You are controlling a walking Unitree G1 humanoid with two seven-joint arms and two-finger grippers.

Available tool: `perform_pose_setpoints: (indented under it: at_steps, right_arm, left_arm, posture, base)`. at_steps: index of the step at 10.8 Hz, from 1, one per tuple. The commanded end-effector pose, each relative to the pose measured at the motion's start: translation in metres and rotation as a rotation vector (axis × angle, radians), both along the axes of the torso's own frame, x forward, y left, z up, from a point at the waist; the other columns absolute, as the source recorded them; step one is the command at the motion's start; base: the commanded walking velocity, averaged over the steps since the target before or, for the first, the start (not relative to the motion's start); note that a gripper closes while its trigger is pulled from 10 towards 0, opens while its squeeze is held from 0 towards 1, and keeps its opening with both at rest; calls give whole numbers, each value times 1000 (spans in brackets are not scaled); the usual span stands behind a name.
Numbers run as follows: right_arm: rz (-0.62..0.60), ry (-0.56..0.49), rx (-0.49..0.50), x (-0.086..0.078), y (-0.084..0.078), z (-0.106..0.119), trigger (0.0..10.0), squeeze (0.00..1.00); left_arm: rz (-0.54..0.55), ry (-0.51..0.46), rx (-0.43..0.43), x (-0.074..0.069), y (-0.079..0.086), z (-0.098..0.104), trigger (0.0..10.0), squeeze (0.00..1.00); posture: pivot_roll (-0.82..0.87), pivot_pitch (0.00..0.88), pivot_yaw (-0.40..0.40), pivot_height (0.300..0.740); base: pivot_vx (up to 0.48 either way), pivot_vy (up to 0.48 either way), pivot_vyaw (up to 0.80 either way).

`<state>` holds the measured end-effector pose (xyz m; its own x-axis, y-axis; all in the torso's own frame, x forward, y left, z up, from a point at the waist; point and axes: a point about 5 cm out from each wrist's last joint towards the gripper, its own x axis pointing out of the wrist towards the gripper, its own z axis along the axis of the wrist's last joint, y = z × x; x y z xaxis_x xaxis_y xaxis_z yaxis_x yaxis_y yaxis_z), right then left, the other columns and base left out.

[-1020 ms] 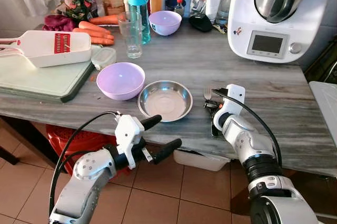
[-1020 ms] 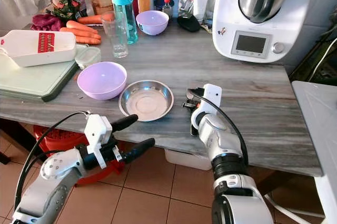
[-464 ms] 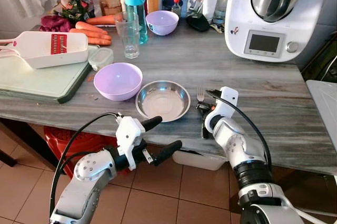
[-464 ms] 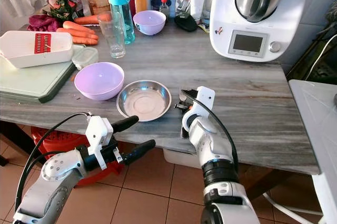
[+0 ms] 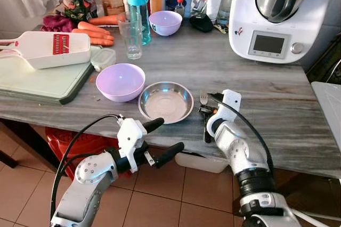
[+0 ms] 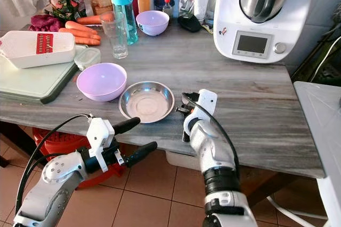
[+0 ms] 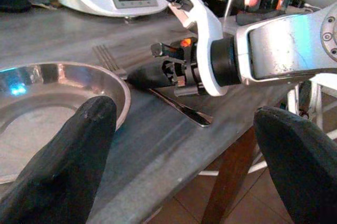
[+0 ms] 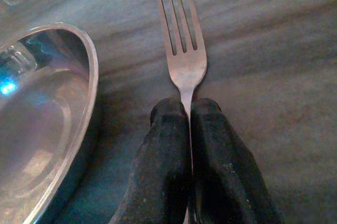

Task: Setting the table

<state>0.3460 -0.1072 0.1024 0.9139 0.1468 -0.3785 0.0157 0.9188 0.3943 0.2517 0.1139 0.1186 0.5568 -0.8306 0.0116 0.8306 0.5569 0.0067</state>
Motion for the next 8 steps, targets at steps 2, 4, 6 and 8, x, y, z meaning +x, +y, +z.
perform_pose_setpoints:
  at_steps: [2,4,6,8]
  right_arm:
    - [-20,211,-34,-21,-3,-42,6745,0]
    - [-56,209,-56,-20,-8,-41,9882,0]
    - [-95,203,-67,-20,-12,-40,9961,0]
    - [-105,202,-53,-21,-12,-40,8902,1000]
  left_arm:
    - [-10,-5,11,4,0,3,10000,0]
    - [-11,-3,7,5,-1,3,10000,0]
    - [-8,1,5,5,-2,3,10000,0]
    - [-10,3,5,4,-2,2,10000,0]
  posture:
    - [88,82,-3,740]
    - [88,82,-3,740]
    - [89,85,-5,740]
    - [89,85,-3,740]
  base:
    - [0,0,0]
    - [0,0,0]
    - [0,0,0]
    - [0,0,0]
